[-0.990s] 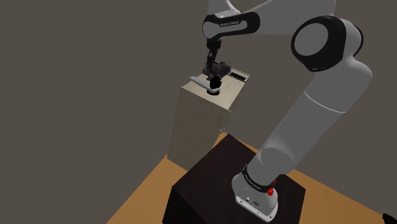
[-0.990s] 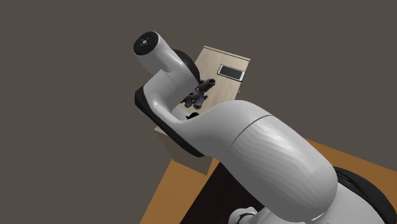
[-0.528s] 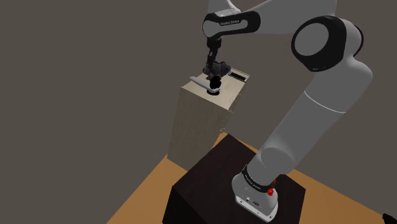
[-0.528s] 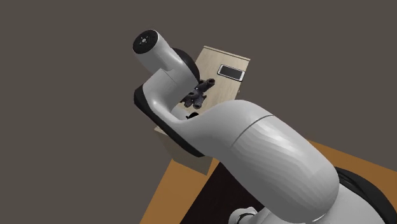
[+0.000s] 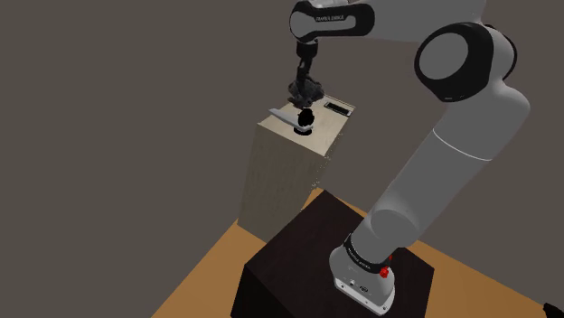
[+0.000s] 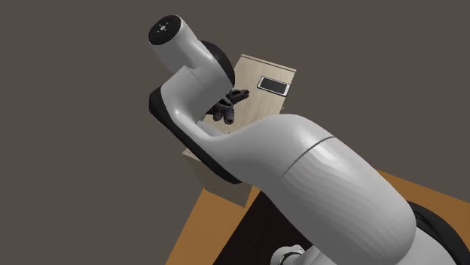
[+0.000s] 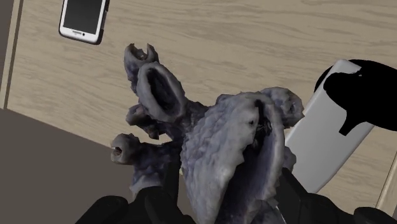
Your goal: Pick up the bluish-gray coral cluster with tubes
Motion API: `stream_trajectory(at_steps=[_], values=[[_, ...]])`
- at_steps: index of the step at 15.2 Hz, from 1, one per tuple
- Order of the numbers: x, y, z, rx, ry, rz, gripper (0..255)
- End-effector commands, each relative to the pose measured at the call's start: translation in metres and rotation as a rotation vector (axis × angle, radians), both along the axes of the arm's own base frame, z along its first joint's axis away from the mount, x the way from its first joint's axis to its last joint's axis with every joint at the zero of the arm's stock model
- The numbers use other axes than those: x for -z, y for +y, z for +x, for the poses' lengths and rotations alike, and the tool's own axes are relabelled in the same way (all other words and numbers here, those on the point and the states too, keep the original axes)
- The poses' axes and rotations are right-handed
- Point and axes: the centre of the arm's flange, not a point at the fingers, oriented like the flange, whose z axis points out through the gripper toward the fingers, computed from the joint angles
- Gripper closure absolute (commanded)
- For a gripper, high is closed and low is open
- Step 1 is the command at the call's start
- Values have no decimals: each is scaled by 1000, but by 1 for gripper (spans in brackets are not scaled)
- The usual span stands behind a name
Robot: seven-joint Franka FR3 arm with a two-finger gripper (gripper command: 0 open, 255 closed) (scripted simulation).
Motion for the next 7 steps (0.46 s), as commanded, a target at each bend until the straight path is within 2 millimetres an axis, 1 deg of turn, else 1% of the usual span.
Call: stream_trajectory(at_steps=[1, 5, 7], values=[[-12, 0, -2, 0, -2, -1, 255], [-33, 0, -2, 0, -2, -1, 255], [-34, 0, -2, 0, -2, -1, 255]])
